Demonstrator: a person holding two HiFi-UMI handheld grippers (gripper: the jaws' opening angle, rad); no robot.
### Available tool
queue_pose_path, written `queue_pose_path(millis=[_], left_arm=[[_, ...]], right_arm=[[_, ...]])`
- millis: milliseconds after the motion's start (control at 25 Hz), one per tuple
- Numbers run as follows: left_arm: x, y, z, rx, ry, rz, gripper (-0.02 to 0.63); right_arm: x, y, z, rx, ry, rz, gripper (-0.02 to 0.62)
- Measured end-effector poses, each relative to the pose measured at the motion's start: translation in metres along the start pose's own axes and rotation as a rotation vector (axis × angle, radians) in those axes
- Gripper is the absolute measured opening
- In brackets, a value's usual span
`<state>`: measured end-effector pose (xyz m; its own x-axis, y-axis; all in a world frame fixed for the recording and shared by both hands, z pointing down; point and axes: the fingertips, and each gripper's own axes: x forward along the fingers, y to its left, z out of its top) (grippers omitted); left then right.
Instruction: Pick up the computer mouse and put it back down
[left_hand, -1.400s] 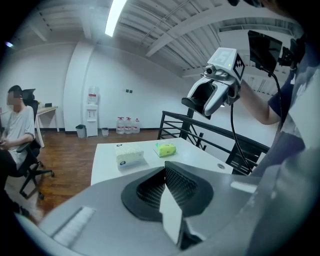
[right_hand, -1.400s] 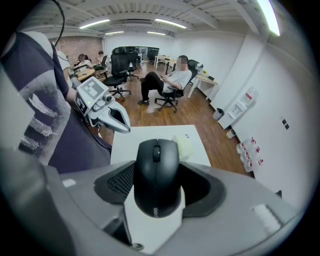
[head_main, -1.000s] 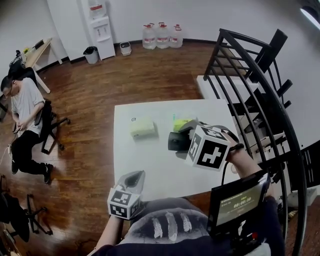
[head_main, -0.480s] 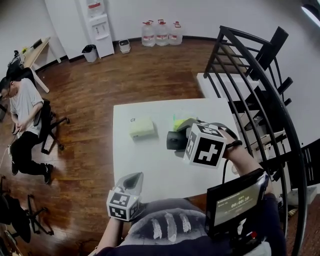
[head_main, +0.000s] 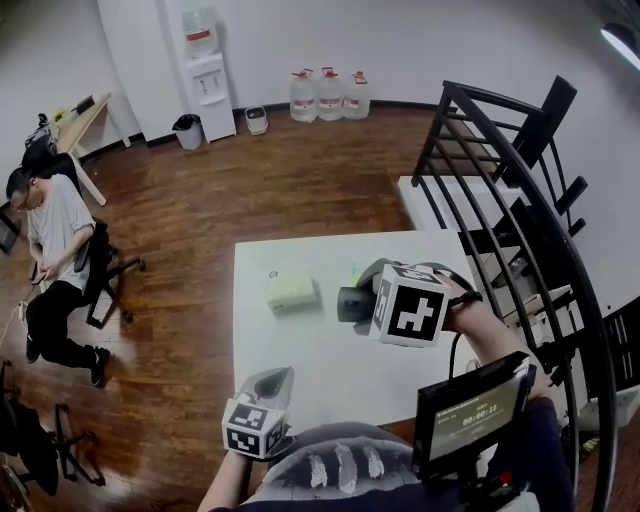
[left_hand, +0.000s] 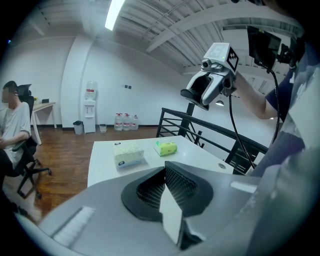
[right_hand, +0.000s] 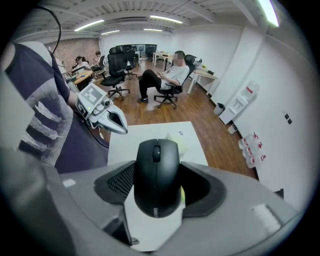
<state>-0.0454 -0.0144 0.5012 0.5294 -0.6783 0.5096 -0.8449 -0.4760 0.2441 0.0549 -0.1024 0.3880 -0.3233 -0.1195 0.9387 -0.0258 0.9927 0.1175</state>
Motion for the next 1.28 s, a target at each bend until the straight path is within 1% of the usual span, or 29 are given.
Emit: queue_pose_path(millis=[240, 480, 600, 760, 1000, 1160, 1280], left_arm=[[0.006, 0.002, 0.006, -0.011, 0.015, 0.005, 0.015], [0.005, 0.011, 0.002, -0.014, 0.013, 0.006, 0.015], [0.01, 0.011, 0.001, -0.02, 0.012, 0.01, 0.015], [0.014, 0.015, 0.007, -0.03, 0.015, 0.024, 0.015], [0.011, 0.026, 0.006, -0.034, 0.026, 0.021, 0.015], [0.019, 0.031, 0.01, -0.036, 0.023, 0.012, 0.015], [0.026, 0.03, 0.006, -0.051, 0.03, -0.001, 0.015]], right_arm=[[-0.004, -0.012, 0.0, -0.027, 0.01, 0.041, 0.29], [-0.009, -0.009, 0.011, 0.011, -0.032, 0.073, 0.29], [-0.004, -0.011, 0.01, 0.025, -0.048, 0.083, 0.29], [0.003, -0.025, 0.006, 0.089, -0.085, 0.082, 0.29], [0.03, -0.037, 0.005, 0.181, -0.09, 0.071, 0.29], [0.05, -0.051, -0.002, 0.275, -0.1, 0.059, 0.29], [0.073, -0.06, -0.014, 0.374, -0.109, 0.056, 0.29]])
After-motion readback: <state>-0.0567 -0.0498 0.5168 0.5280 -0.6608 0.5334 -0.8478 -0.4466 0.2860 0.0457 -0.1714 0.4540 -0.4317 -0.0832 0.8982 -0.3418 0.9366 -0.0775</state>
